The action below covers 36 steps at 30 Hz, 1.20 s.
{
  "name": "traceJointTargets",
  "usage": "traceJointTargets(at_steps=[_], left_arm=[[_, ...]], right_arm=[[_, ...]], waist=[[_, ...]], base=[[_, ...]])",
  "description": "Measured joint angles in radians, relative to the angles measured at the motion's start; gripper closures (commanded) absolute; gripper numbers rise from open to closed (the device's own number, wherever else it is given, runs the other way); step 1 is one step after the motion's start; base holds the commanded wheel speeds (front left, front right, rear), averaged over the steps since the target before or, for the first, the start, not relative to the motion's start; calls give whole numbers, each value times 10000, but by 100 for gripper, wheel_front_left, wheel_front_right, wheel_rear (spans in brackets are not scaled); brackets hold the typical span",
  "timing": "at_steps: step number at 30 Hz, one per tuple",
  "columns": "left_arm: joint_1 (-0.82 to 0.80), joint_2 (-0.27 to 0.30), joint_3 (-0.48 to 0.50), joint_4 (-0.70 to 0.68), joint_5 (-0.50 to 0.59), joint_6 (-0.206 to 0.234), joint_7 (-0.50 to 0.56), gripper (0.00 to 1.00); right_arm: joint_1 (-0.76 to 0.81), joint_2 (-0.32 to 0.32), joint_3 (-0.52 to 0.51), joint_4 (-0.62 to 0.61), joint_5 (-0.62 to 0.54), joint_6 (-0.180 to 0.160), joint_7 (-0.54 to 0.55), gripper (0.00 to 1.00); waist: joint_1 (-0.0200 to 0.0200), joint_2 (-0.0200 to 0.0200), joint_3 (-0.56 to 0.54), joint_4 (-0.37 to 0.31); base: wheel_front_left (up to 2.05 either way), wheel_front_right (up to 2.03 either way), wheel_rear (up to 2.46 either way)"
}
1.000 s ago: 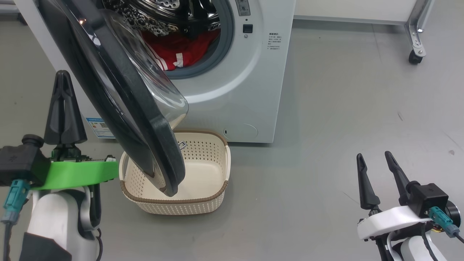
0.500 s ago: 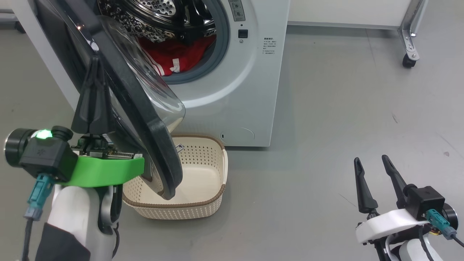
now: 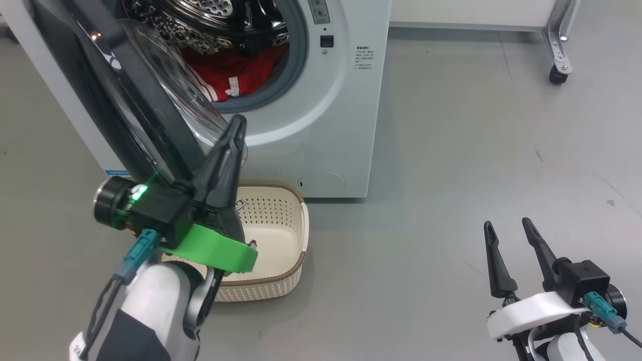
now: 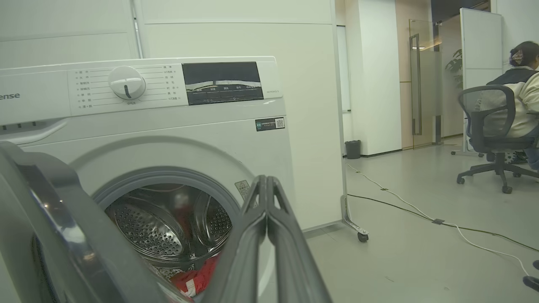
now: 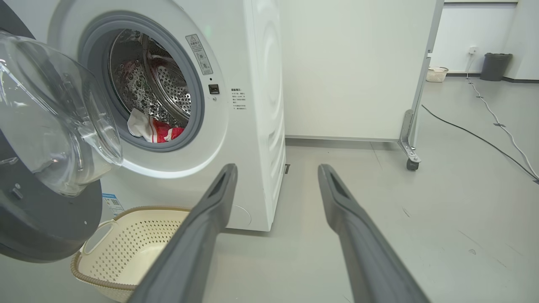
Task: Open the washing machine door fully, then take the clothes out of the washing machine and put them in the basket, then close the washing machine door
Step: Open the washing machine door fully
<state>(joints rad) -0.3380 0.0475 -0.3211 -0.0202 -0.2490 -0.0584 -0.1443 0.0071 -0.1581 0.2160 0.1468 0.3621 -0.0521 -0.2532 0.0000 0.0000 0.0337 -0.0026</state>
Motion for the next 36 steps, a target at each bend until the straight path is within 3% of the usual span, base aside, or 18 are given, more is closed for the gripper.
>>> traceJointTargets(at_steps=[17, 36], left_arm=[[567, -29, -489, 1914, -431, 234, 742, 100], [535, -48, -188, 3158, -871, 721, 719, 100]], right_arm=[[-40, 104, -213, 79, -42, 71, 0, 0], [-61, 282, -372, 140, -134, 196, 0, 0]], waist=[[0, 0, 322, -449], [0, 0, 482, -549]], base=[[0, 0, 0], [0, 0, 0]])
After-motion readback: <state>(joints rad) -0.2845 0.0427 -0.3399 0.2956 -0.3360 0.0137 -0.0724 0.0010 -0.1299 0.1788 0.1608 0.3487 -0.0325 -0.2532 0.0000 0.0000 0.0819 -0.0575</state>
